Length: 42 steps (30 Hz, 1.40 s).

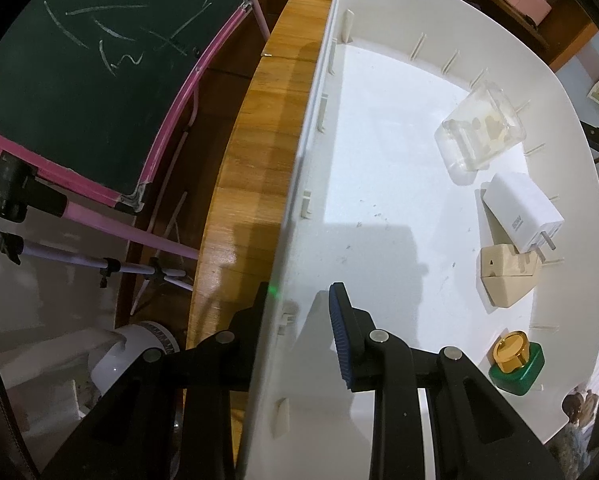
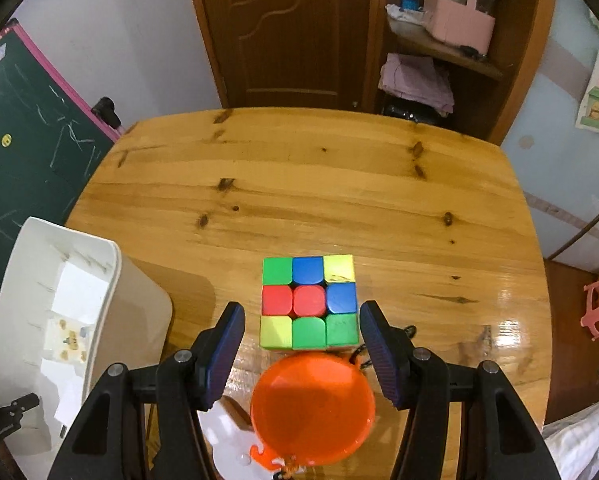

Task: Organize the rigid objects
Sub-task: 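Grasp the Rubik's cube with the right gripper and lift it, then carry the Rubik's cube into the white bin and release it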

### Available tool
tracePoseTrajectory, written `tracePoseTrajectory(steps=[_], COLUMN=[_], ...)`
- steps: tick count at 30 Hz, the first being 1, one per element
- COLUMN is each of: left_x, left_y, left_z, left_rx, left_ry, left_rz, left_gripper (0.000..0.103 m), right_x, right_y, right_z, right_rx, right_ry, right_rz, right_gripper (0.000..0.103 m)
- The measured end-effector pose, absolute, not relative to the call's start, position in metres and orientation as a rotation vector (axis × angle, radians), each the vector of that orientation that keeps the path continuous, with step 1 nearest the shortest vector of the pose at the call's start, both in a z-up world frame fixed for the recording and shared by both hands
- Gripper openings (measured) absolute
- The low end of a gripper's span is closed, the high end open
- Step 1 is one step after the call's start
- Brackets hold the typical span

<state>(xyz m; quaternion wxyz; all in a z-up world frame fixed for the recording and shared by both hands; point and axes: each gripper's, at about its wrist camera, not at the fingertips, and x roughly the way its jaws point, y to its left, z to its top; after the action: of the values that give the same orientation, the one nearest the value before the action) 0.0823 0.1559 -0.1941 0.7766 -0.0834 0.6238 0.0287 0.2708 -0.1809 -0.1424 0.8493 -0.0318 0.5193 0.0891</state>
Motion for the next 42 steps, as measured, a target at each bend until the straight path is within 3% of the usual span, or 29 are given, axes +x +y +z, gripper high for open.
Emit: tracePoseTrajectory(steps=[14, 23, 42], left_x=[0.083, 0.082, 0.080], left_y=[0.152, 0.151, 0.153], left_z=[-0.193, -0.191, -0.190], left_rx=[-0.159, -0.134, -0.146], left_ry=[1.348, 1.344, 1.313], left_rz=[0.083, 0.091, 0.072], left_gripper=[0.031, 0.031, 0.031], right_x=[0.298, 0.291, 0.182], right_y=[-0.175, -0.174, -0.131], right_z=[-0.183, -0.179, -0.043], right_rx=[-0.086, -0.146, -0.119], right_ry=[1.193, 1.103, 0.792], right_rz=[0.152, 0.064, 0.178], right_gripper=[0.060, 0.056, 0.056])
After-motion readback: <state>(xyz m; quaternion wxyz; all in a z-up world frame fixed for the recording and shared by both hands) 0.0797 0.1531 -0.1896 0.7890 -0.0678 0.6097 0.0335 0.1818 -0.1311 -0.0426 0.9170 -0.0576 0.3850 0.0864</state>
